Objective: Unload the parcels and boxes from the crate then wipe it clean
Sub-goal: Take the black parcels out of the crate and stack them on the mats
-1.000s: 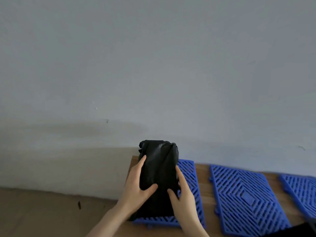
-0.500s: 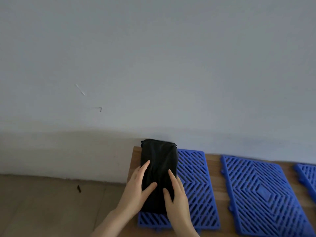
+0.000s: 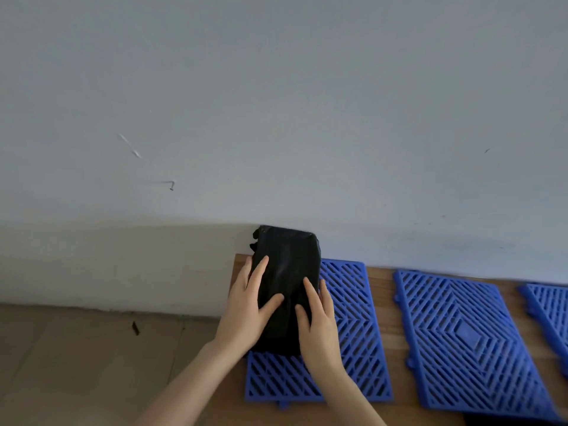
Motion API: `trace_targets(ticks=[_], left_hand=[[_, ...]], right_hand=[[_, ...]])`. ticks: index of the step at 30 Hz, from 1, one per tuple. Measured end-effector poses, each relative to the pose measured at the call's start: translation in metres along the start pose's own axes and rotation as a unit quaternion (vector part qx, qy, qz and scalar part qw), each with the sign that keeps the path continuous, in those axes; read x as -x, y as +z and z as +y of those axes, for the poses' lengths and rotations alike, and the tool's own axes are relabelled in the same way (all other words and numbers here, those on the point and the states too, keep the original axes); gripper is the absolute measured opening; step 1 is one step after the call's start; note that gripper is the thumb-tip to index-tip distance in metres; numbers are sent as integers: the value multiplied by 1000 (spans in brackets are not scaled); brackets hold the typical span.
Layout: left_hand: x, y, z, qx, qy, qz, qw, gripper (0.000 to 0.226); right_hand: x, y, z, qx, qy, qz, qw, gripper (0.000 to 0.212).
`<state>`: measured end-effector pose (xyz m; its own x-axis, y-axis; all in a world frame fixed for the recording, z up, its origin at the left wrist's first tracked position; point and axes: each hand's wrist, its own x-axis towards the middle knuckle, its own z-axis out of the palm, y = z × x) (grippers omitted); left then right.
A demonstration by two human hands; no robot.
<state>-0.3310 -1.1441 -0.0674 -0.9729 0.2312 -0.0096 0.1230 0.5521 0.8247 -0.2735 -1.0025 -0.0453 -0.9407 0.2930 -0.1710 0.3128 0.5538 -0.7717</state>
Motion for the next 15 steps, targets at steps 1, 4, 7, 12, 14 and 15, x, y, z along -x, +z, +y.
trace_targets(ticks=[1, 4, 7, 12, 14, 15], left_hand=[[8, -4, 3, -13, 19, 16, 1000, 68], [40, -13, 2, -80, 97, 36, 991, 59], [70, -11, -8, -167, 149, 7, 975, 58], [82, -6, -24, -279, 120, -44, 952, 64], [78, -4, -26, -291, 113, -55, 948, 72], [76, -4, -26, -293, 109, -62, 948, 78]], right_hand=[[6, 0, 2, 21, -12, 16, 1000, 51], [33, 1, 13, 98, -88, 58, 990, 57], [53, 9, 26, 173, -138, 54, 974, 65], [51, 22, 32, 217, -148, 5, 965, 69], [47, 20, 33, 232, -153, 0, 961, 73], [46, 19, 34, 243, -157, -3, 957, 75]])
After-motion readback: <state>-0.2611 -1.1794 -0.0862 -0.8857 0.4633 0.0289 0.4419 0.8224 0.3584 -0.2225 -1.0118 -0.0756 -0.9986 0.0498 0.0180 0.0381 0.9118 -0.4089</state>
